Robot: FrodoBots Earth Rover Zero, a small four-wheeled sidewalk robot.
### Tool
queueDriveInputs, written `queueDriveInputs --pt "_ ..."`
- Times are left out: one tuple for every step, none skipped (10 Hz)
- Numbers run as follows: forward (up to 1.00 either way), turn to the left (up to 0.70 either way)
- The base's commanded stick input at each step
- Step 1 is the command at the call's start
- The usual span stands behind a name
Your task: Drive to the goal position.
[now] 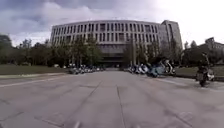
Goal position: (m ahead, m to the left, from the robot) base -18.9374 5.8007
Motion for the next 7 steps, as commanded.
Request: queueDriveInputs --pt "1.00 0.00" --pt "1.00 -0.12" --pt "1.00 -0.17" --pt "1.00 0.00" --pt "1.00 0.00" --pt "1.00 0.00" --pt "1.00 0.00"
